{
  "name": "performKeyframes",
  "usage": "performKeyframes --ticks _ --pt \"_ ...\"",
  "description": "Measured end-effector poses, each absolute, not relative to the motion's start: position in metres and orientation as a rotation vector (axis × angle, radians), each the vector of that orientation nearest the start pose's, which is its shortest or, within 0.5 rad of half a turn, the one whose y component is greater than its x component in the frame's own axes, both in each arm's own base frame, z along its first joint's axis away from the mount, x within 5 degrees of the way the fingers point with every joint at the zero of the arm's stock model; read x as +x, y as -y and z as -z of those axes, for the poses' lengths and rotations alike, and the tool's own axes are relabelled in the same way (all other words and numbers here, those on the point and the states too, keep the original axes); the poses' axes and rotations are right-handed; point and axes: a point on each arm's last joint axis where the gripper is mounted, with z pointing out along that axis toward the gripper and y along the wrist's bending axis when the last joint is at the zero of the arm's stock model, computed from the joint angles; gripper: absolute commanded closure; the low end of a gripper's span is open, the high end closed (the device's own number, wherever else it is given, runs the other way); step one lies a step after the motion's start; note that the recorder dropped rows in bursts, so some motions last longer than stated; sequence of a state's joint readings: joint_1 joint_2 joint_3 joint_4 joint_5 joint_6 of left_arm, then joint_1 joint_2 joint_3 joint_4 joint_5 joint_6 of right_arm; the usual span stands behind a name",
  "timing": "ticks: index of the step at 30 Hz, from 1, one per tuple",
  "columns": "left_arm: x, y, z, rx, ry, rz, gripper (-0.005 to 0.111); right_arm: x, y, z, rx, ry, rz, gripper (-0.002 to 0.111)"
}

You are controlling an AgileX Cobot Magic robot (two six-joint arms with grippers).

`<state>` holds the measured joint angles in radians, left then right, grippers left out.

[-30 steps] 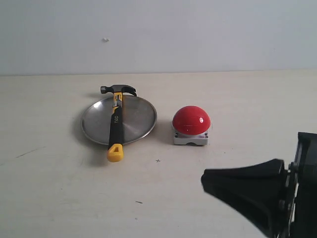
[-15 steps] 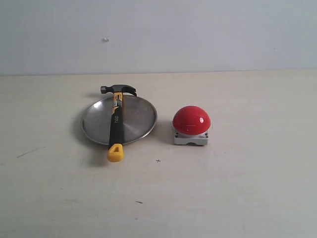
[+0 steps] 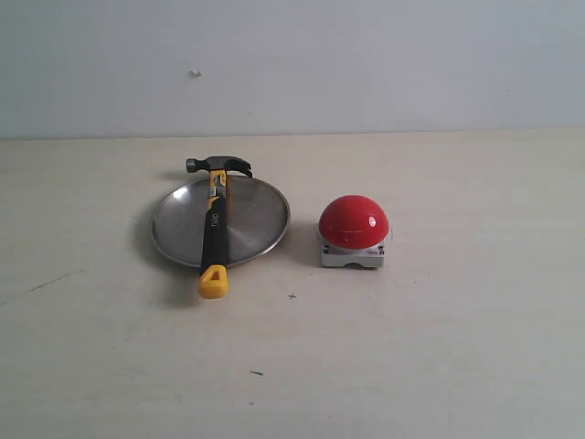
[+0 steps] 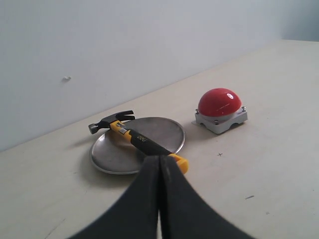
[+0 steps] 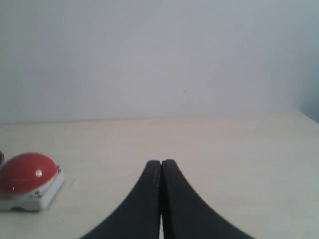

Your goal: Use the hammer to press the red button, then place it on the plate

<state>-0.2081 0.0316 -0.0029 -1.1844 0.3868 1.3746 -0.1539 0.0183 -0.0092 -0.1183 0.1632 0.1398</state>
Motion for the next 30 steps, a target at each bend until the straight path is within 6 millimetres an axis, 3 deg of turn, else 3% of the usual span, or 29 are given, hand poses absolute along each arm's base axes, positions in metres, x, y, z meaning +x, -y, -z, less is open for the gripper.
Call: performKeyframes --ticks 12,30 --pt "0.045 0.042 -0.199 0.612 -1.550 0.289 0.107 0.053 0.012 -0.185 0.181 -1.810 0.138 0.108" --pt "0.045 0.042 -0.199 0.612 -1.550 0.289 0.107 0.052 0.012 -0.183 0.239 -1.818 0.096 0.108"
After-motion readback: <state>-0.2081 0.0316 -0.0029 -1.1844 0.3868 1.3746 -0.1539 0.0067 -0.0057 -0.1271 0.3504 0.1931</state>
